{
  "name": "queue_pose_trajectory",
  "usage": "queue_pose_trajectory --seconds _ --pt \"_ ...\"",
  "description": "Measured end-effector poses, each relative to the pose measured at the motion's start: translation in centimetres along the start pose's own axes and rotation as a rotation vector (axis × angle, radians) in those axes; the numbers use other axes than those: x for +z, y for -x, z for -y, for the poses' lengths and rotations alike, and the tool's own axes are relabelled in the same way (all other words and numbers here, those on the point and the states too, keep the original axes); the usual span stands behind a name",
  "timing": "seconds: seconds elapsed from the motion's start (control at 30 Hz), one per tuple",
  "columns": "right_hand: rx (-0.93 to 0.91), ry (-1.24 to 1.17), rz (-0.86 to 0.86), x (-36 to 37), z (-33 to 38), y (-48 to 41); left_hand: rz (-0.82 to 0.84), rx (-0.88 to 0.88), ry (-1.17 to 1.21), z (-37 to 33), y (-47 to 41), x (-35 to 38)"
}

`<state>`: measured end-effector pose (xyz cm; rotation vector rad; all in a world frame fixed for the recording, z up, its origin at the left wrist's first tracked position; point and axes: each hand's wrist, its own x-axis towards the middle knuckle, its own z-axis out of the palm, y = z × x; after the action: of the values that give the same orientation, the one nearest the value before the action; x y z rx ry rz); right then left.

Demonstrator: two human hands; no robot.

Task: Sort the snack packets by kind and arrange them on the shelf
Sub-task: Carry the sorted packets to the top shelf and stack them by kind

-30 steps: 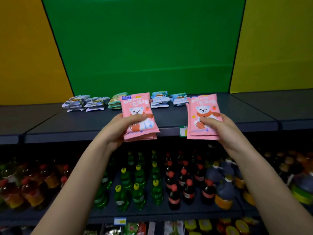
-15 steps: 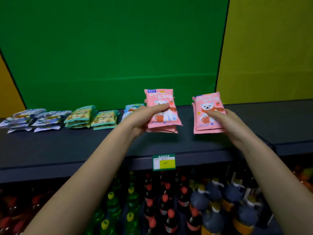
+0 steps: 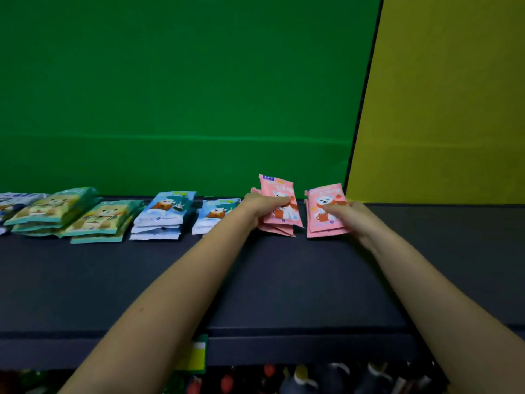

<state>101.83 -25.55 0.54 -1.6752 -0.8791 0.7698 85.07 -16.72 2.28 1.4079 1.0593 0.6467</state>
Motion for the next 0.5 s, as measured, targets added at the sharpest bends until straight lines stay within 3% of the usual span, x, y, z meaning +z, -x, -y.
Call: queue_pose_trajectory --seconds 0.1,0.27,0.5 --pt "0.002 0.245 -0.082 0.3 -0.9 -1.3 -0.083 0.075 -0.141 0.6 -1.0 0.2" --pt "-0.094 0.752 -0.232 0.5 -0.5 -1.2 -0.303 0.239 -0.669 0.6 -1.0 0.2" --pt "-0.464 0.794 -0.194 3.0 4.3 4.5 -0.518 0.597 -0.948 -1.3 6.0 -8.1"
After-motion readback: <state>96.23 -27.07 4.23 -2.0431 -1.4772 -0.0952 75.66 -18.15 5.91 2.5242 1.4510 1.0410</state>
